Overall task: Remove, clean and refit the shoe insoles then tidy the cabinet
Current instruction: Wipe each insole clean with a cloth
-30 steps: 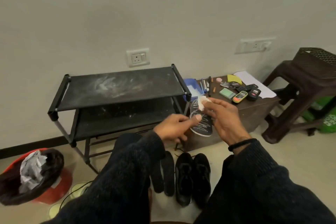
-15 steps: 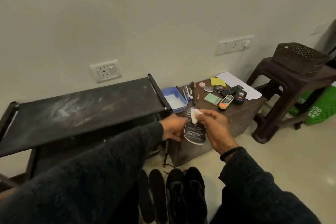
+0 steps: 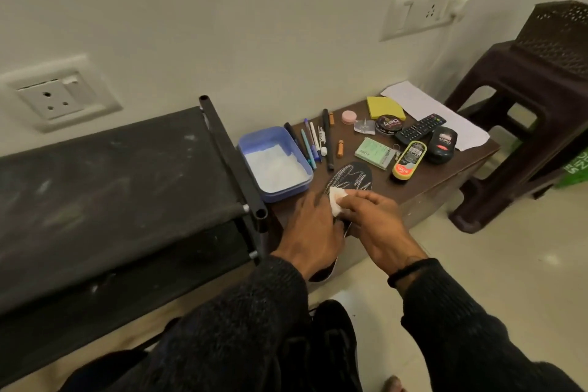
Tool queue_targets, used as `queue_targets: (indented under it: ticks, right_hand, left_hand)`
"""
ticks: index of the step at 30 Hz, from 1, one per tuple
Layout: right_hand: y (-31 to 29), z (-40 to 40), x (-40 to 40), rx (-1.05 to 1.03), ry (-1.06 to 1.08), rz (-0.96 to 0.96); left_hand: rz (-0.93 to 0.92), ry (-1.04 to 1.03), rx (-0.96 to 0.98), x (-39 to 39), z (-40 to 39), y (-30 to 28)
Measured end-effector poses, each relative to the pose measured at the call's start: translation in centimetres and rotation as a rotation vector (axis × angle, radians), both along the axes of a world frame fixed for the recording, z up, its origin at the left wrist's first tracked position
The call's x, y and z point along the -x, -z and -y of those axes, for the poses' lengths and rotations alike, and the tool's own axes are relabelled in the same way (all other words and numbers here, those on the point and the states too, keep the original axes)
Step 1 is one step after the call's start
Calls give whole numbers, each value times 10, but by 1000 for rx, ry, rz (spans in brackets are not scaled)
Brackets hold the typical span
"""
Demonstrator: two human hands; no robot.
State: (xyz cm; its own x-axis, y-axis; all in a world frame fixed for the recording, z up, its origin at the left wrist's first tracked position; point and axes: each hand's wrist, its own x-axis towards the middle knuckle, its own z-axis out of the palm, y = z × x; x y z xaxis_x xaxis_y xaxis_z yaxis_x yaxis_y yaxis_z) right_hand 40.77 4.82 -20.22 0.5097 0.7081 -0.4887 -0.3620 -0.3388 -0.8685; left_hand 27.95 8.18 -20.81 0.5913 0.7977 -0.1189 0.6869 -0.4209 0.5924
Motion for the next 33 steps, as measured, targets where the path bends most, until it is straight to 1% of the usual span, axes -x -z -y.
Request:
queue_targets:
  ticks: [2, 6, 9, 11, 12, 15, 16, 19, 21, 24, 25, 27, 30, 33]
  right_hand:
    - [-7, -2, -14, 31, -2, 55]
    - [-17, 0, -53, -39, 37, 415]
    - [-8, -10, -73, 20, 76, 654]
    - [-2, -16, -77, 52, 31, 805]
    - [2, -19, -77, 68, 10, 850]
    - [12, -22, -69, 115, -35, 860]
    - [15, -23, -65, 140, -63, 891]
    - [21, -28, -59, 192, -150, 1112]
    - [23, -30, -58, 181, -223, 1205]
    - [29, -27, -56, 242, -432, 1344]
    - [32, -25, -56, 253, -465, 1365]
    - [35, -24, -54, 252, -451, 1355]
    - [40, -27, -55, 233, -436, 1374]
    - [40, -26, -58, 194, -367, 1387]
  left_hand:
    - [-67, 18, -27, -8, -4, 7]
    - [-192, -15, -31, -26, -11, 11]
    - [-262, -16, -14, -37, -16, 14]
    - [-303, -14, -13, -38, -22, 12]
    - [-318, -15, 1, -38, -25, 10]
    - [-355, -11, 45, -30, -26, 4]
    - [-374, 2, 49, -26, -23, 3]
    - [-368, 23, 39, -18, -8, 4]
    - [-350, 14, 36, -17, -5, 6]
    - [-305, -13, 36, -17, -9, 4]
    - [-284, -26, 39, -18, -11, 5]
    - [-262, -48, 44, -23, -13, 7]
    - [-281, -32, 19, -29, -15, 6]
    - [-290, -14, -8, -27, -15, 3]
